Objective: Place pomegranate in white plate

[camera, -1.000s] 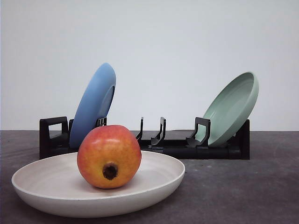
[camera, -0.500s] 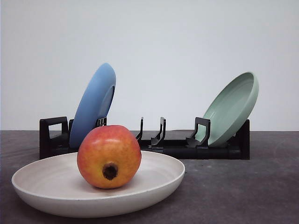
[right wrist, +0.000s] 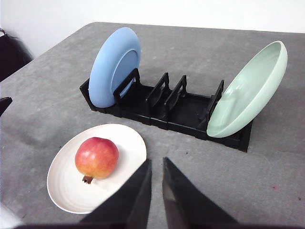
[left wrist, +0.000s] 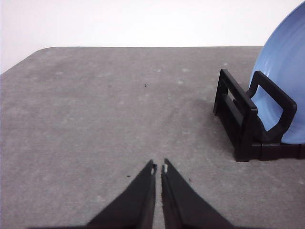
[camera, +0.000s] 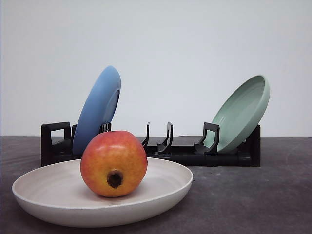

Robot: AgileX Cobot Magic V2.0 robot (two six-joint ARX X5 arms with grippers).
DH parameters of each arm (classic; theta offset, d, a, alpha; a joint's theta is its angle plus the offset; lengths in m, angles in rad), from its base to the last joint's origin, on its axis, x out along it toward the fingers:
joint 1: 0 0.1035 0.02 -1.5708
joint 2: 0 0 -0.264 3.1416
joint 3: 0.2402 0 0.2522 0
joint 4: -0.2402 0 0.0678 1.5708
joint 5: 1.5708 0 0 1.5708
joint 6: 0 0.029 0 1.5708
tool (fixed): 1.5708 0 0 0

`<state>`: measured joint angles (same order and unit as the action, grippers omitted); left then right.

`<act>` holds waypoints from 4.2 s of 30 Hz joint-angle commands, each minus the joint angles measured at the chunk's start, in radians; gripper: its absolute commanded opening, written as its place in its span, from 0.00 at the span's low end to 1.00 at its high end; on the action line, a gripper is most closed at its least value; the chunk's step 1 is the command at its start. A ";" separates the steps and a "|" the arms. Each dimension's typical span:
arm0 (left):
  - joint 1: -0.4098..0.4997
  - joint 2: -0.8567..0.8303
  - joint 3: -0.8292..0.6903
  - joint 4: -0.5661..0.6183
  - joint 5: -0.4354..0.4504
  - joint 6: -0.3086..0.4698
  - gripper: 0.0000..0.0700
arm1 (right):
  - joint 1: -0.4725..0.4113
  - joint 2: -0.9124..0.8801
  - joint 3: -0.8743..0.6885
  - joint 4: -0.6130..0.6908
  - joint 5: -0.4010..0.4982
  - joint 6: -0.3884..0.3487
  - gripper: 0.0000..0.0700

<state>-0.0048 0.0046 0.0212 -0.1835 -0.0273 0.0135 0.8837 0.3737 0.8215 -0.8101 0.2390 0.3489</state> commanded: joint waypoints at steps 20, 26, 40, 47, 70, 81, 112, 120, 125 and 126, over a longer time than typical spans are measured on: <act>-0.002 -0.002 -0.010 -0.003 -0.002 -0.003 0.00 | -0.808 -0.216 -0.674 0.873 -0.083 -0.131 0.06; -0.002 -0.002 -0.010 -0.003 -0.001 -0.003 0.00 | -0.844 -0.313 -0.795 0.843 -0.109 -0.191 0.06; -0.002 -0.002 -0.010 -0.003 -0.002 -0.003 0.00 | -0.845 -0.370 -0.810 0.636 -0.183 -0.349 0.06; -0.002 -0.002 -0.010 -0.004 -0.001 -0.003 0.00 | -0.845 -0.370 -0.810 0.636 -0.179 -0.361 0.06; -0.002 -0.002 -0.010 -0.003 -0.002 -0.003 0.00 | -0.846 -0.370 -0.810 0.652 -0.161 -0.330 0.06; -0.002 -0.002 -0.010 -0.004 -0.002 -0.003 0.00 | -0.846 -0.370 -0.810 0.652 -0.161 -0.330 0.06; 0.000 -0.002 -0.010 -0.003 -0.002 -0.002 0.00 | -0.847 -0.370 -0.810 0.652 -0.161 -0.330 0.06; -0.003 -0.002 -0.010 -0.003 -0.001 -0.003 0.00 | -0.847 -0.370 -0.810 0.652 -0.161 -0.330 0.06; -0.003 -0.002 -0.010 -0.004 -0.002 -0.003 0.00 | -0.847 -0.370 -0.810 0.652 -0.160 -0.330 0.06; -0.003 -0.002 -0.010 -0.004 -0.002 -0.003 0.00 | -0.847 -0.370 -0.810 0.652 -0.160 -0.330 0.06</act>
<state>-0.0051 0.0046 0.0212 -0.1837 -0.0273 0.0105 0.0380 0.0044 0.0151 -0.1636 0.0750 0.0071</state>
